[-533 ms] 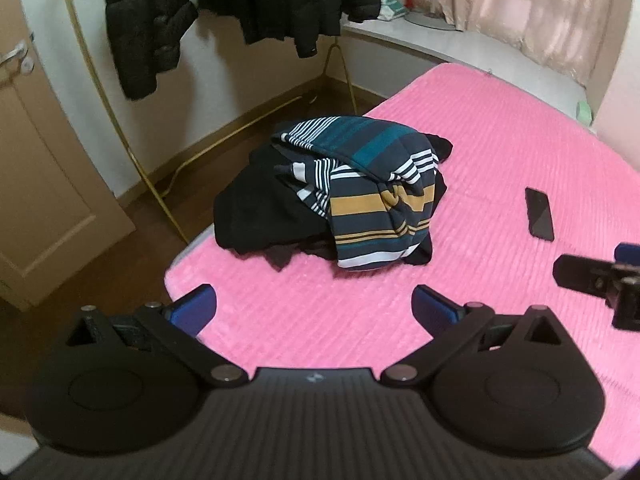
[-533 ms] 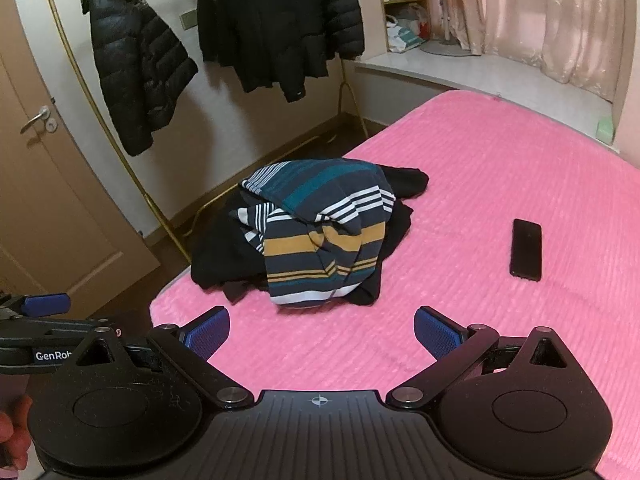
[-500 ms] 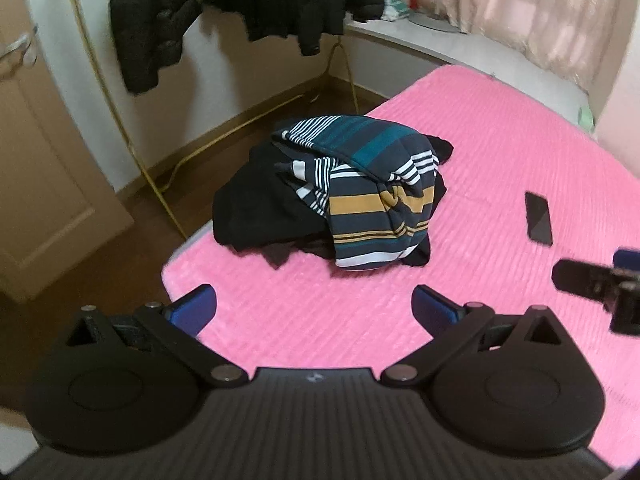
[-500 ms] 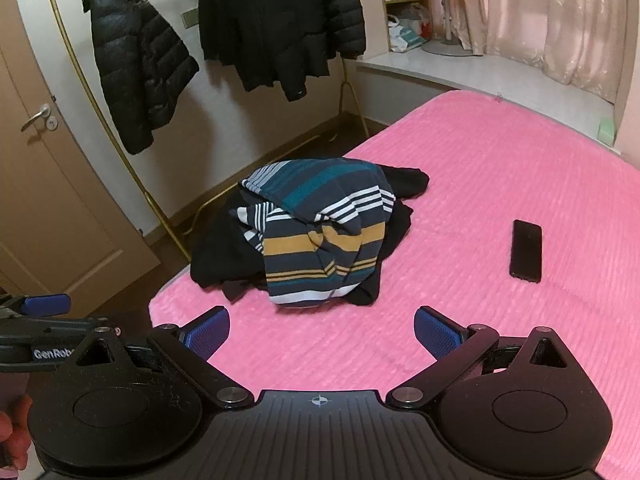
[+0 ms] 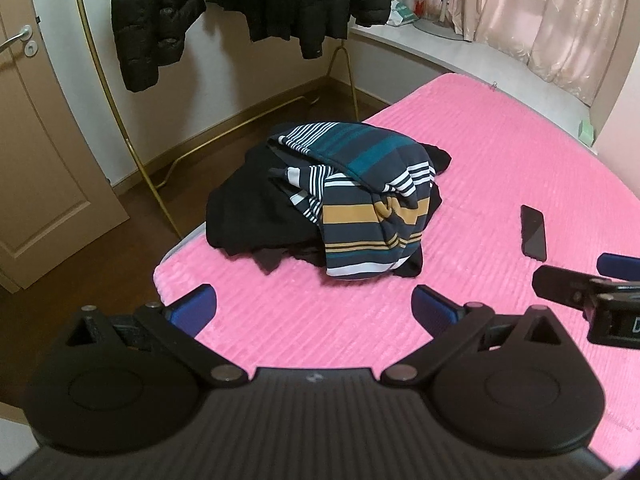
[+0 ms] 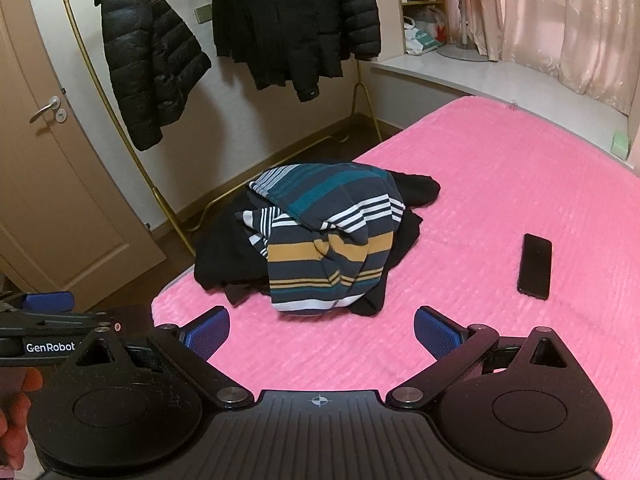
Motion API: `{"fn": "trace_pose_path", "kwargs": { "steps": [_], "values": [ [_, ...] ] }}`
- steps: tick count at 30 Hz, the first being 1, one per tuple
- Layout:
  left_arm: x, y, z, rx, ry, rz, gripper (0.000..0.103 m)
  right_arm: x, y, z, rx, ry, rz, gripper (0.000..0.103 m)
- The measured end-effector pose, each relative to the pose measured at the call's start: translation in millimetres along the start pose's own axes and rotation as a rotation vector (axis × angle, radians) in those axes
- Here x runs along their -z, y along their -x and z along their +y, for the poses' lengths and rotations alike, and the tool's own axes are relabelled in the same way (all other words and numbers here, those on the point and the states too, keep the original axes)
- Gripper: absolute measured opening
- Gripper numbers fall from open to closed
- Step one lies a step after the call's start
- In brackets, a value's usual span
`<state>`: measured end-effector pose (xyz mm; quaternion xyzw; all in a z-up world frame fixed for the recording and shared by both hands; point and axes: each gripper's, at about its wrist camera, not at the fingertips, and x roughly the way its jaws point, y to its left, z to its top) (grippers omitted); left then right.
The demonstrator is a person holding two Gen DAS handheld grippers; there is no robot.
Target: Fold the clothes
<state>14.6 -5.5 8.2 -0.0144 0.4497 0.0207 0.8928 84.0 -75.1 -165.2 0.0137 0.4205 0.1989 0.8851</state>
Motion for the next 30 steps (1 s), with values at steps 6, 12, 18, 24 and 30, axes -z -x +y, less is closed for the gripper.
{"fn": "trace_pose_path", "kwargs": {
  "steps": [6,12,18,24,30],
  "values": [
    [0.2,-1.5,0.7,0.003,-0.006,0.004,0.102,-0.2,-2.2,0.7,-0.003,-0.001,0.0,0.101],
    [2.8,-2.0,-1.4,0.004,-0.01,0.003,0.102,0.8,0.9,-1.3,0.002,-0.011,0.002,0.101],
    [6.5,-1.9,-3.6,0.007,-0.017,0.004,0.102,3.3,4.3,0.3,0.007,-0.013,0.002,0.101],
    [8.8,-0.2,-2.3,0.01,-0.023,0.0,0.102,5.1,4.4,2.9,0.012,-0.01,0.002,0.101],
    [12.9,1.6,1.8,0.016,-0.024,-0.007,0.102,6.7,3.4,7.1,0.023,0.003,0.009,0.101]
  ]
}}
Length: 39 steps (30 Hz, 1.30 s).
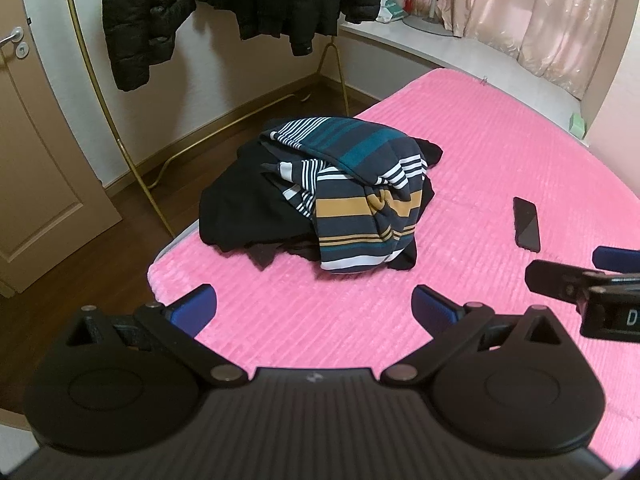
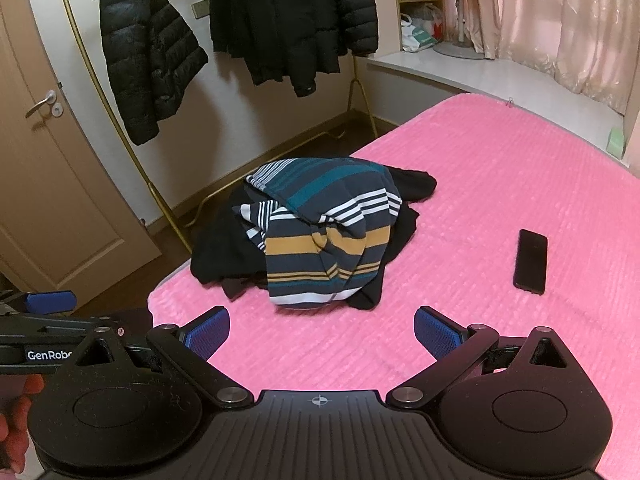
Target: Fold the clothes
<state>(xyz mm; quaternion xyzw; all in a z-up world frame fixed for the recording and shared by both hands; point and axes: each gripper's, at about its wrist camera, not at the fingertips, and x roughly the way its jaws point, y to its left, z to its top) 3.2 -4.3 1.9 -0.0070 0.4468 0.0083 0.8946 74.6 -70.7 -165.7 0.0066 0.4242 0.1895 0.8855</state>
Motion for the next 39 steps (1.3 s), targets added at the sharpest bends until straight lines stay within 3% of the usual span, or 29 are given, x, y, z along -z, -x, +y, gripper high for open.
{"fn": "trace_pose_path", "kwargs": {
  "steps": [27,39],
  "values": [
    [8.9,4.2,-6.6,-0.066,0.006,0.002,0.102,5.0,-7.6,-8.0,-0.017,0.038,0.023,0.101],
    [27.3,-10.9,9.7,-0.144,-0.009,0.018,0.102,2.5,-52.0,-27.5,-0.057,0.15,0.021,0.101]
  ]
}}
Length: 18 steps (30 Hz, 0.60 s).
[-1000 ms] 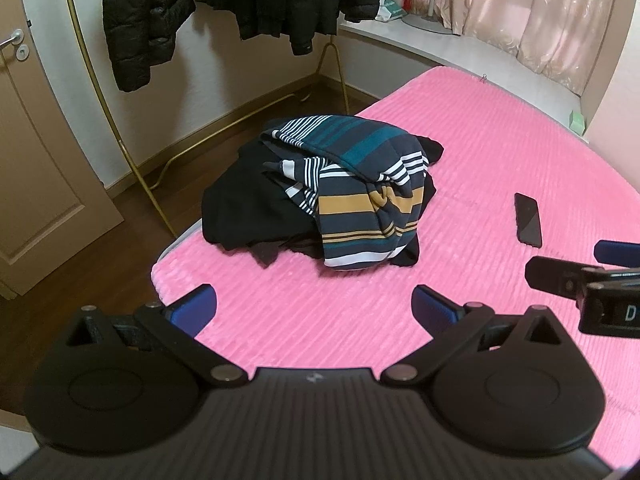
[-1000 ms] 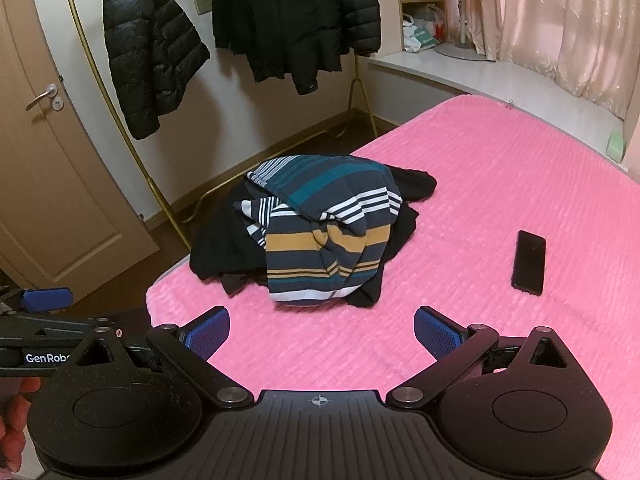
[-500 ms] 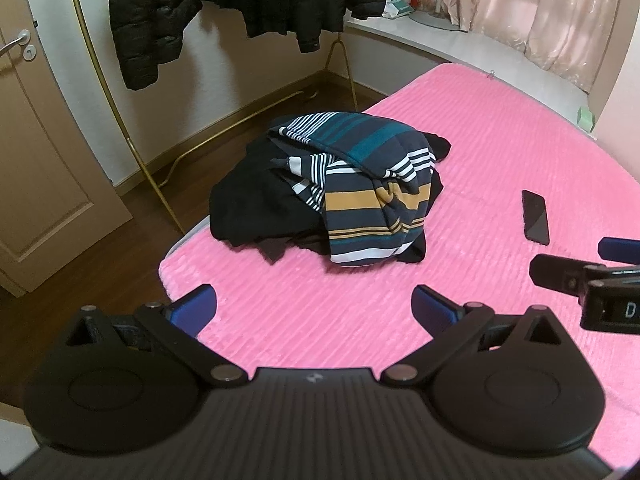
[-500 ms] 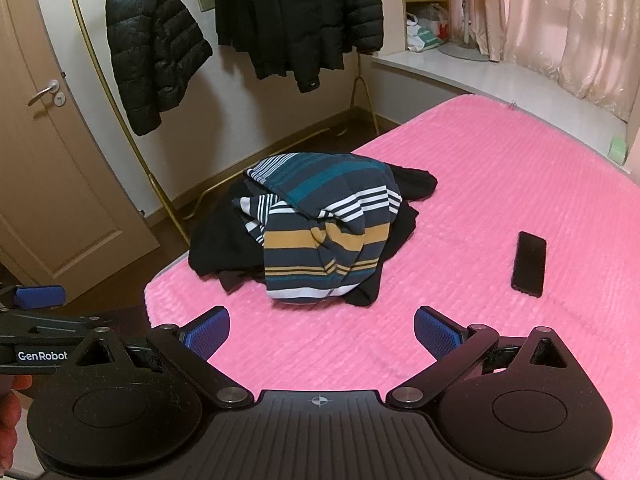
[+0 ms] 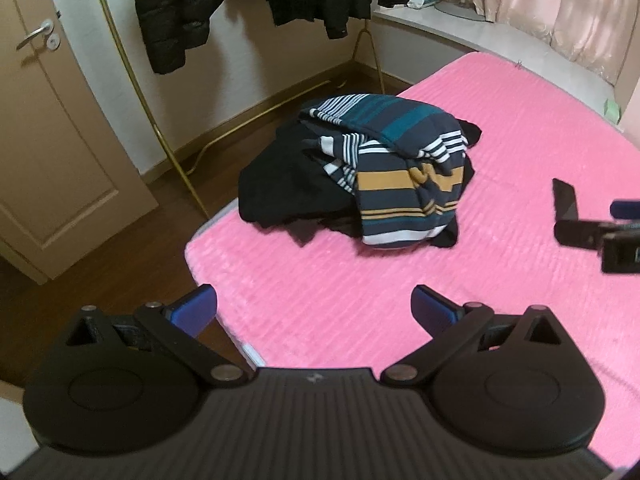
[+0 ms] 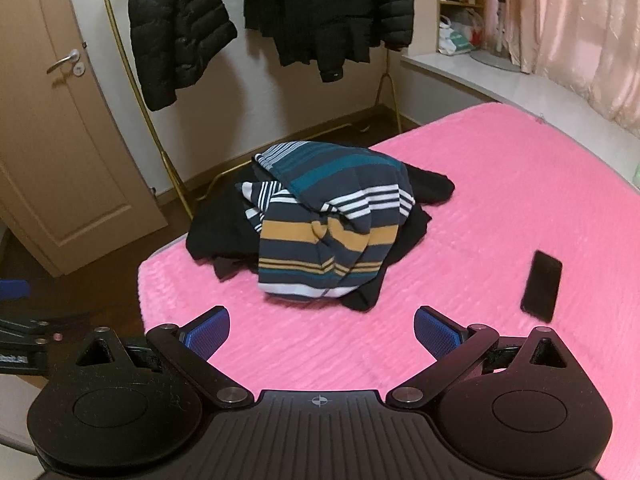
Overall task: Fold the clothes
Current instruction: 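Grasp the striped sweater with the right gripper and lift it off the pile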
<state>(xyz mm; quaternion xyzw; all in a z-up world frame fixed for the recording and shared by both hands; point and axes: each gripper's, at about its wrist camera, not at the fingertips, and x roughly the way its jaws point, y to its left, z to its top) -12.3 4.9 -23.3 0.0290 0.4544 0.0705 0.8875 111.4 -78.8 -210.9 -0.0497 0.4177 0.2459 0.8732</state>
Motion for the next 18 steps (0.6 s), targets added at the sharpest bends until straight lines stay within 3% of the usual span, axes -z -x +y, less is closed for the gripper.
{"fn": "trace_pose_path", "kwargs": {
  "steps": [5,9,13,14,15,16,18],
  "values": [
    [-24.7,-44.6,4.8,0.035,-0.153,-0.067,0.102,-20.4,-40.4,-5.1,-0.043,0.017,0.004,0.101],
    [-54.0,-103.3,5.8,0.091,-0.264,-0.05,0.102,-49.0,-81.9,-5.6,-0.054,0.03,0.017,0.1],
    [-84.2,-166.5,8.3,0.158,-0.326,-0.027,0.102,-80.4,-141.1,-1.7,-0.005,0.118,0.016,0.1],
    [-90.6,-182.4,8.9,0.169,-0.343,-0.027,0.102,-87.5,-160.2,-0.6,0.008,0.141,0.021,0.097],
    [-96.0,-198.7,8.0,0.173,-0.376,-0.03,0.102,-92.8,-179.3,0.0,0.016,0.161,0.033,0.084],
    [-100.7,-214.3,7.0,0.177,-0.413,-0.036,0.102,-96.8,-198.4,0.1,0.02,0.179,0.049,0.079],
    [-106.2,-241.5,4.5,0.179,-0.508,-0.061,0.102,-104.1,-235.1,0.6,0.028,0.21,0.079,0.077]
  ]
}}
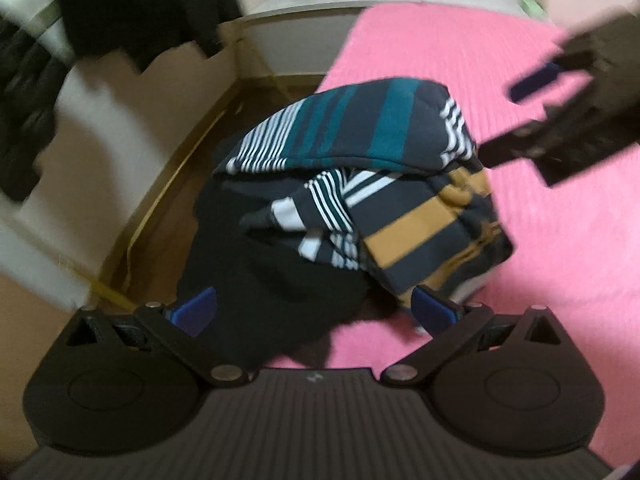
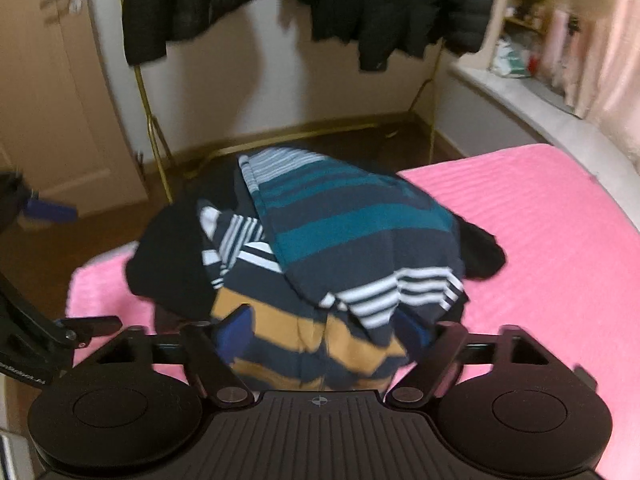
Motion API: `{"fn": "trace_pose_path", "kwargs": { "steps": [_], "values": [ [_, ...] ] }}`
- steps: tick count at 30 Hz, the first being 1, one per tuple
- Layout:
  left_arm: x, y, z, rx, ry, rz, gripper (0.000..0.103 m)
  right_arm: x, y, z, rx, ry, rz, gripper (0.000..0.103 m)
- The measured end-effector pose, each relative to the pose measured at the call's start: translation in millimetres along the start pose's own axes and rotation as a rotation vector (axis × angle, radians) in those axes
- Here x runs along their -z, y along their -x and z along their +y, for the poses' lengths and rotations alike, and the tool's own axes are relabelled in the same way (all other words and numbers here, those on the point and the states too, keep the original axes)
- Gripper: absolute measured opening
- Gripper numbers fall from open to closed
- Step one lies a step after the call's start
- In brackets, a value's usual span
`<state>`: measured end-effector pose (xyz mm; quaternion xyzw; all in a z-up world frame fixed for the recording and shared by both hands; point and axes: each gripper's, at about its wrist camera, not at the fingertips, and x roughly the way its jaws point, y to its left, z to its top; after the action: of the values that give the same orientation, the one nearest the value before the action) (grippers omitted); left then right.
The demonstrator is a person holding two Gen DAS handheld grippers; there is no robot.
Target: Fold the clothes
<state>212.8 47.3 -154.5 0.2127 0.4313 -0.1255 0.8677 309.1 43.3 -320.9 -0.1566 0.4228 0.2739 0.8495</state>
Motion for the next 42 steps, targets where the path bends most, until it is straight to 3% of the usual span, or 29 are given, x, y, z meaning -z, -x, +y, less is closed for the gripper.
{"fn": "trace_pose_path", "kwargs": {
  "steps": [3,7,8,10,11,13,18,22,28,32,37,42],
  "values": [
    [0.6,-31.0,6.9,-0.003,-0.093,-0.022,0.102,-9.0,-47.1,2.8,0.029,0.068,0.037,0.077],
    [6.7,-56.6,14.1,0.001,-0.124,-0.014,0.102,-12.2,-95.6,3.4,0.07,0.173,0.089,0.075],
    [7.6,-59.4,14.3,0.002,-0.128,-0.017,0.102,-12.6,-98.8,-0.1,0.059,0.16,0.082,0.053],
    [8.0,-59.4,13.6,0.001,-0.139,-0.039,0.102,-15.3,-96.8,-15.0,0.029,0.069,0.061,0.035],
    [7.5,-56.6,13.0,0.003,-0.146,-0.064,0.102,-16.2,-91.8,-22.4,0.019,0.027,0.052,0.024],
    [3.7,-52.9,10.4,0.004,-0.173,-0.107,0.102,-15.7,-73.6,-35.5,0.016,-0.039,0.022,0.016],
    [-15.7,-39.8,-1.6,-0.026,-0.258,-0.214,0.102,-1.5,1.5,-85.8,0.008,-0.311,-0.087,0.015],
    [-29.7,-13.2,-21.5,-0.028,-0.302,-0.312,0.102,37.4,69.3,-110.8,0.059,-0.401,-0.139,0.014],
    [-26.6,34.4,-84.0,0.032,-0.369,-0.361,0.102,132.3,167.7,-129.8,0.152,-0.536,-0.151,0.014],
    [-8.3,64.4,-139.5,0.092,-0.382,-0.332,0.102,204.9,232.4,-131.5,0.193,-0.632,-0.117,0.014],
    [21.4,93.3,-213.0,0.155,-0.42,-0.28,0.102,316.5,307.7,-149.0,0.244,-0.845,-0.062,0.014],
    [44.8,114.5,-284.1,0.243,-0.457,-0.22,0.102,431.8,387.5,-162.0,0.403,-1.038,-0.001,0.014]
  ]
}}
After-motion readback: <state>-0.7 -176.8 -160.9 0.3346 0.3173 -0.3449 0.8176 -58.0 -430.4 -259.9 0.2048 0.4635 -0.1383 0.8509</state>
